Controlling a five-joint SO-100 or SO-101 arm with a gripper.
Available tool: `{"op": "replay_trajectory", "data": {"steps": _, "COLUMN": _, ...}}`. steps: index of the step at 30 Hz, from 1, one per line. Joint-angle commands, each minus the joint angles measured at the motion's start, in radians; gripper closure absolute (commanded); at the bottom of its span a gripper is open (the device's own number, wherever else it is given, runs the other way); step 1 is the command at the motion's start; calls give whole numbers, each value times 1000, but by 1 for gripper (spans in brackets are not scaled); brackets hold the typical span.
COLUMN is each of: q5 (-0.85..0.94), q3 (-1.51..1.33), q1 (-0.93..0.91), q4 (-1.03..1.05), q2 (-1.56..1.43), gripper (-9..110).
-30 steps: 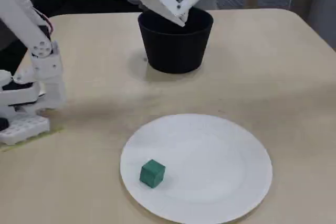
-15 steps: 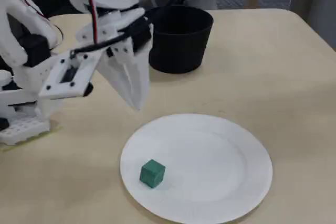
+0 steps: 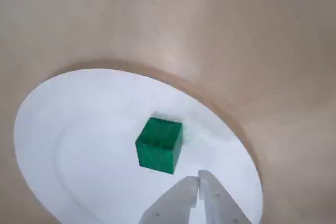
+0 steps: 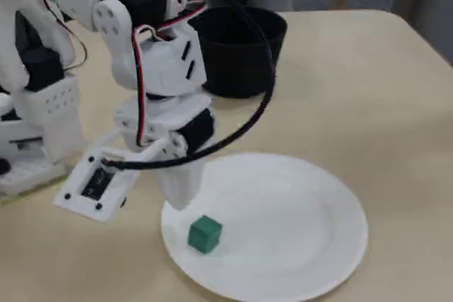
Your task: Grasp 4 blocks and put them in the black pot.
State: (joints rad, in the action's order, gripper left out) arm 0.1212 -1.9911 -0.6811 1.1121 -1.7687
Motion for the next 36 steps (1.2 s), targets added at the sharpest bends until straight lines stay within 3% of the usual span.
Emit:
{"op": "replay_trajectory", "data": {"steps": 1, "q5": 12, "q3": 67, "q1": 23, "q4": -37, "q2": 34, "gripper": 104}}
{"op": "replay_trajectory", "data": {"steps": 12, "q5": 14, "q3": 190, "q1": 54, "q4": -48, "q2": 147, "gripper": 103}}
{"op": "replay_trajectory", "data": {"steps": 15, "q5": 40, "q3": 193, "q1": 57, "q4": -31, "q2": 160, "gripper": 86}}
{"op": "replay_trajectory", "data": {"steps": 22, "q5": 52, "q3": 195, "q1": 57, "q4": 26, "q2": 155, "gripper": 73}}
{"op": "replay_trajectory", "data": {"steps": 36, "q5": 41, "q3": 202, "q1": 25, "q4": 83, "q2": 175, "gripper": 72}}
